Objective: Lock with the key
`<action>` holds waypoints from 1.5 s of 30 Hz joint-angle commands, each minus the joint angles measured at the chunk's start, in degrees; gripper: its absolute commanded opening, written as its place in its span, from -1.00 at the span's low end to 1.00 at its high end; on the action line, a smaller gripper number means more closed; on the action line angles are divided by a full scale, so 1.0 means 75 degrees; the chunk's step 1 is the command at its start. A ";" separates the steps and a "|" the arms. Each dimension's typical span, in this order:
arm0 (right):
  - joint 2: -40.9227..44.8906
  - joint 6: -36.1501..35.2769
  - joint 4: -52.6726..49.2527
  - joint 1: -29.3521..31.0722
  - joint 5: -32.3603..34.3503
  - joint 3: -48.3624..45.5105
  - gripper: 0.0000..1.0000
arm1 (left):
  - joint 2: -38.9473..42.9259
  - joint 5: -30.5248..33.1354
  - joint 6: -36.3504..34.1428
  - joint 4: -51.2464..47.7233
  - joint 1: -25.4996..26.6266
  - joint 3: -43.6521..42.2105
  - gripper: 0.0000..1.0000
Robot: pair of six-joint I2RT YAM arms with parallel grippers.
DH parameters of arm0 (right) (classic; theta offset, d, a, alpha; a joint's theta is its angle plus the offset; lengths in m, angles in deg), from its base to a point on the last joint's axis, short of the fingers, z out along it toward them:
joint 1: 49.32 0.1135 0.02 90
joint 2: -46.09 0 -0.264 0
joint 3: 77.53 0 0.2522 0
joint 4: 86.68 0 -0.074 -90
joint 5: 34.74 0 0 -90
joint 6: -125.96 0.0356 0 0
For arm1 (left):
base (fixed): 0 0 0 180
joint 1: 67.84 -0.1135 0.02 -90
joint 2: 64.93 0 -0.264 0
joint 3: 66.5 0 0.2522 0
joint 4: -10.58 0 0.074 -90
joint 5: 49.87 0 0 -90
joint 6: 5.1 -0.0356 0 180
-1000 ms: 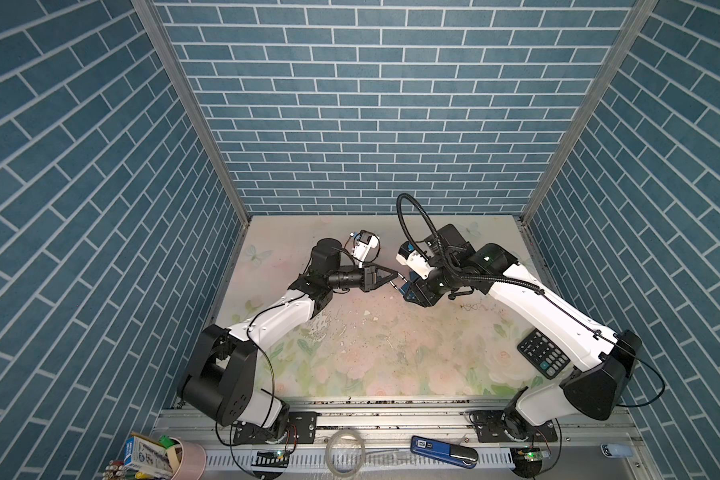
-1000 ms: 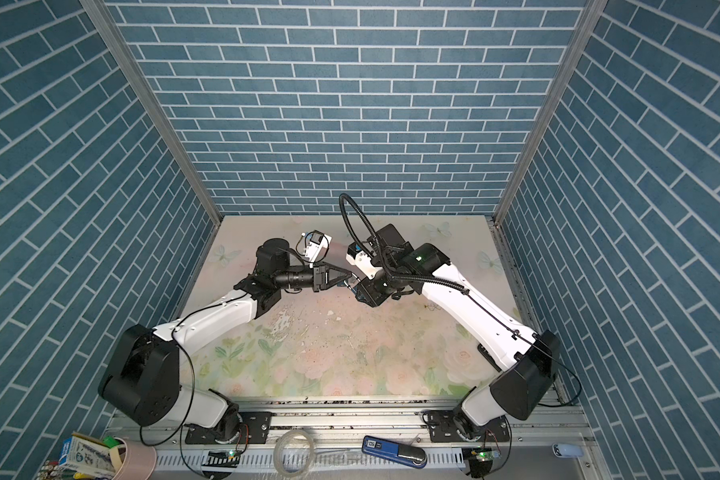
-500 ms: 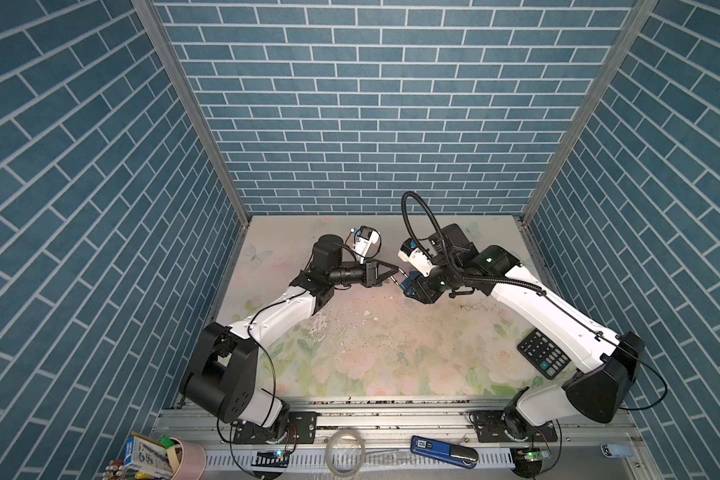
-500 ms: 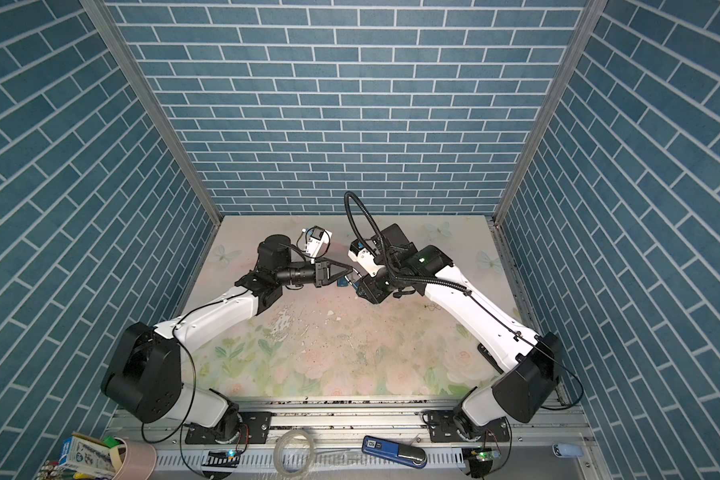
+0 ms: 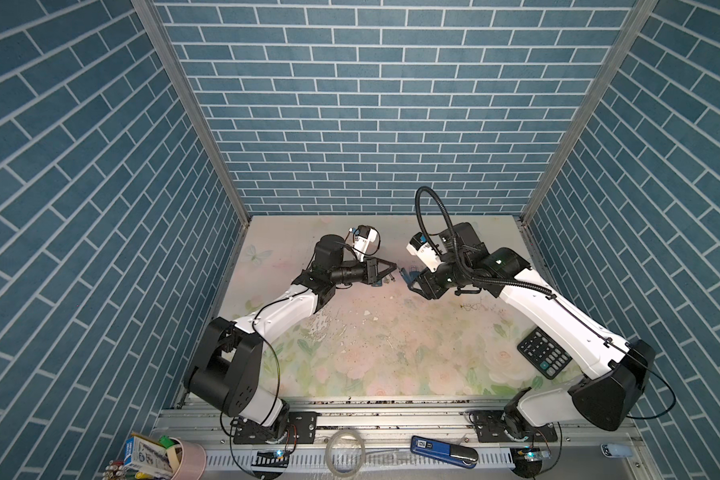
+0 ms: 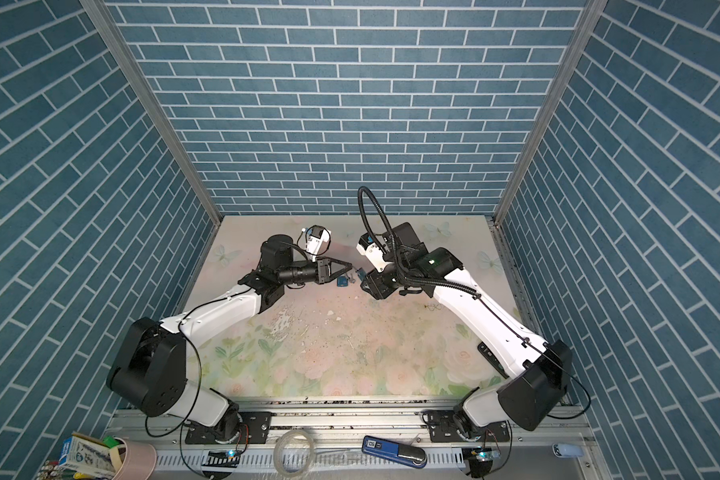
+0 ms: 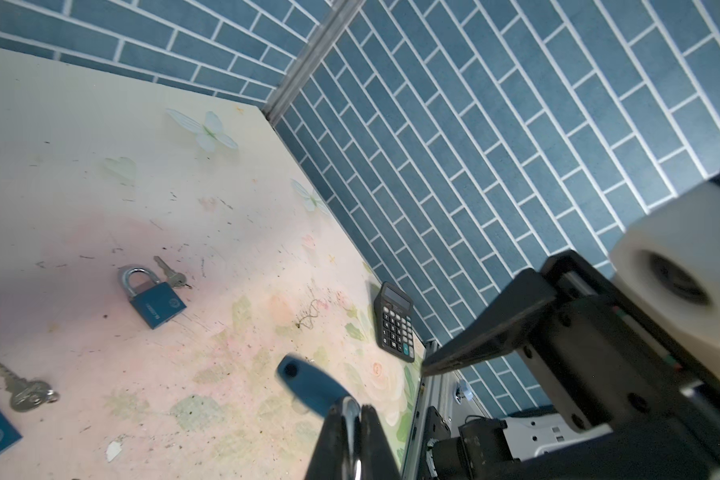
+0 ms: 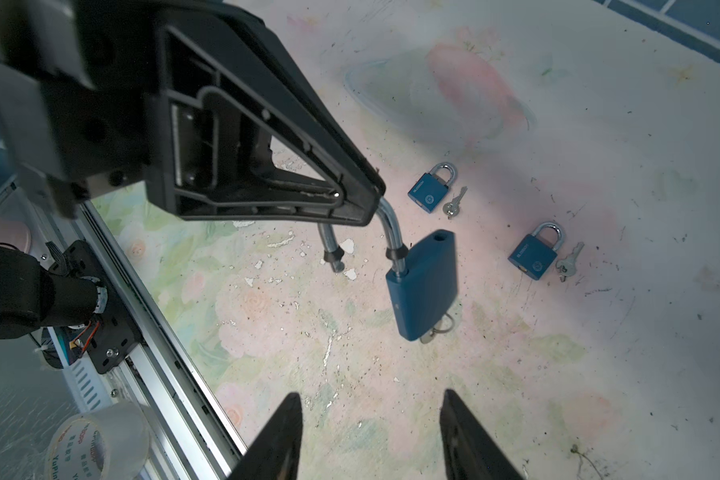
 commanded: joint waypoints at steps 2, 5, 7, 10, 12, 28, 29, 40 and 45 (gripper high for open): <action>0.0268 0.0016 0.0218 -0.0095 -0.0053 -0.0185 0.09 | 0.0084 0.0091 0.0103 0.0415 -0.0010 0.0211 -1.00; 0.0477 0.0258 0.0403 -0.0192 -0.0076 -0.0374 0.09 | 0.0142 0.0190 0.0135 0.0500 -0.0012 0.0201 -1.00; 0.0654 0.0497 0.0517 -0.0226 -0.0026 -0.0511 0.09 | 0.0252 0.0377 0.0209 0.0505 -0.0007 0.0164 -1.00; 0.1201 0.1138 0.1116 -0.0224 0.0288 -0.1132 0.08 | 0.0554 0.0832 0.0380 0.0353 0.0000 0.0170 -1.00; 0.1760 0.1668 0.1780 -0.0224 0.0436 -0.1758 0.06 | 0.0892 0.1296 0.0510 0.0287 0.0032 0.0108 -1.00; 0.2780 0.4511 0.9240 0.0183 0.0975 -0.5683 0.04 | 0.2140 0.5119 0.1679 -0.1273 0.1282 0.0603 -1.00; 0.2707 0.4451 0.9666 0.0247 0.0991 -0.5810 0.03 | 0.2185 0.5271 0.1882 -0.1303 0.1325 0.0592 -1.00; 0.1812 0.4376 1.3198 0.0453 0.0910 -0.6960 0.05 | 0.2414 0.6021 0.2979 -0.1478 0.1488 0.0638 -1.00; 0.1230 0.4340 1.3638 0.0478 0.0726 -0.6827 0.06 | 0.2526 0.6066 0.3210 -0.1581 0.1561 0.0681 -1.00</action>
